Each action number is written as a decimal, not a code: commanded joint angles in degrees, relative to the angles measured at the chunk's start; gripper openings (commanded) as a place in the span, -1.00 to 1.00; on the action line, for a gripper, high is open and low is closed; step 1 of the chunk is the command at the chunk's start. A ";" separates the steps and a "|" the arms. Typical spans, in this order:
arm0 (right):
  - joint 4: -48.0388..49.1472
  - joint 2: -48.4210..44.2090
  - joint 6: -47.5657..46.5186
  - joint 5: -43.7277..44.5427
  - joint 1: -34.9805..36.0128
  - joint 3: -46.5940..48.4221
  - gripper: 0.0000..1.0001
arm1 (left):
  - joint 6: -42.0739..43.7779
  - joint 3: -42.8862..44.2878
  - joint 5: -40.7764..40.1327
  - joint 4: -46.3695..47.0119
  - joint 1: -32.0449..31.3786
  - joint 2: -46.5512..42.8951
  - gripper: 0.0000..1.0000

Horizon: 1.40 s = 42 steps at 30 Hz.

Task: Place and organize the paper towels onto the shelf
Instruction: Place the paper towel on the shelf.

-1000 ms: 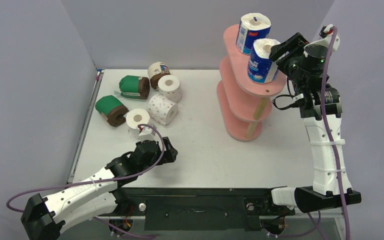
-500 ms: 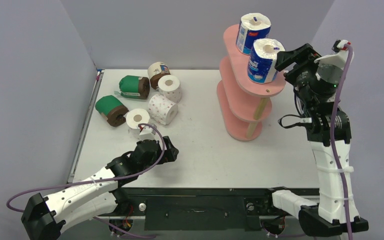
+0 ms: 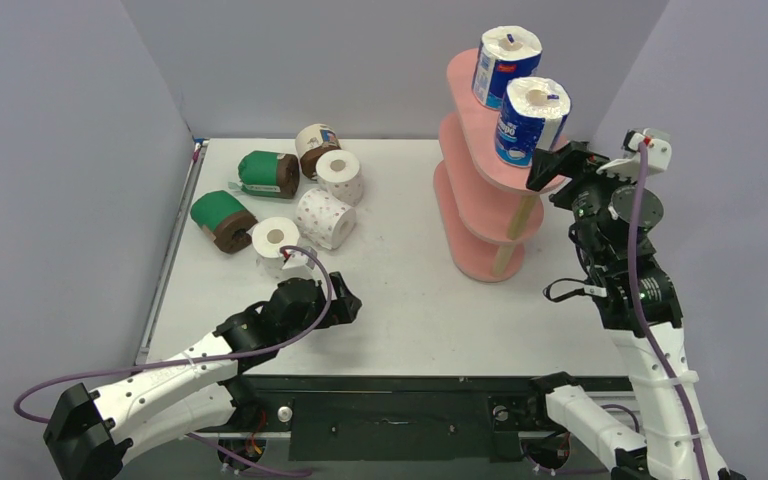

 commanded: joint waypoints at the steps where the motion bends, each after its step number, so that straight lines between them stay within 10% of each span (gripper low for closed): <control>1: 3.50 1.36 -3.12 0.36 -0.24 -1.33 0.74 | -0.25 1.48 0.76 2.87 0.27 -0.98 0.93; 42: 5.96 17.36 -3.06 -2.78 -1.35 8.32 0.71 | -0.06 1.26 -0.42 2.06 0.45 -0.75 0.93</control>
